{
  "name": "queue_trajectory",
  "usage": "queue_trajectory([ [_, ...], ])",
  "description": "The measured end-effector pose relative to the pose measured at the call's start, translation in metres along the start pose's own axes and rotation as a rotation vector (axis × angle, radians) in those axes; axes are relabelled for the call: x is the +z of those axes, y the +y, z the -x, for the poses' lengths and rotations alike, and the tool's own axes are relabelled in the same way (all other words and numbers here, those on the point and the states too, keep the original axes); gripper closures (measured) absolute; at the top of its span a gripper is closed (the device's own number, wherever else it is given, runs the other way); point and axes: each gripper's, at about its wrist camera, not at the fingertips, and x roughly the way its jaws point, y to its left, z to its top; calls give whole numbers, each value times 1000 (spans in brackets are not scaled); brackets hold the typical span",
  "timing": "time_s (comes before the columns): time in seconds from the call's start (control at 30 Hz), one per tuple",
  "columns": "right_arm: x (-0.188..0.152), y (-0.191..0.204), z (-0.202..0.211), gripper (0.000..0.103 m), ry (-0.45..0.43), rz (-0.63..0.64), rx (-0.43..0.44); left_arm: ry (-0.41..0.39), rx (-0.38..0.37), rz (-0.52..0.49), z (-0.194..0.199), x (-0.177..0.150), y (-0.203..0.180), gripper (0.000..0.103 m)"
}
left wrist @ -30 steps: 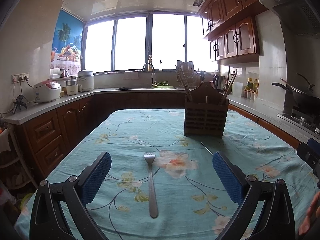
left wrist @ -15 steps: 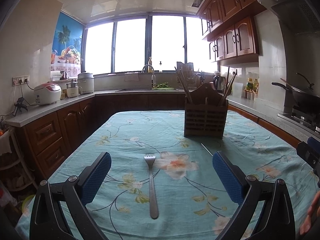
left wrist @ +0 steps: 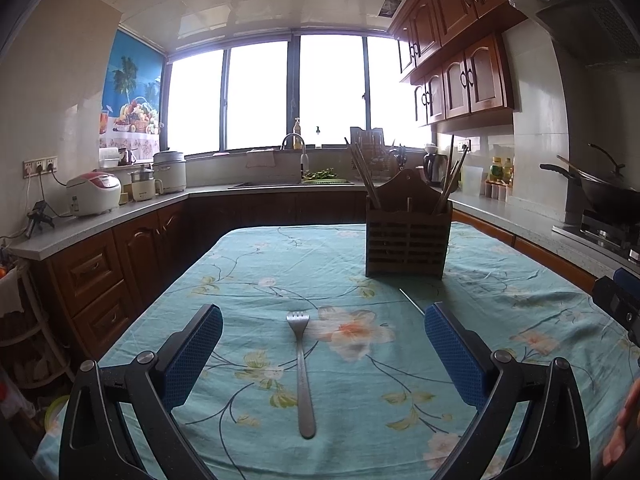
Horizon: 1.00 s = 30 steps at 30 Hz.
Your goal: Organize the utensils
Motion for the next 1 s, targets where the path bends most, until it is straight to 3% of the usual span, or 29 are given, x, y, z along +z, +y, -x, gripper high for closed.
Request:
queue_trajectory([
  [1.0,4,-2,-4,0,14,-10,13,16,-8,-7,-1,2,-12,1],
])
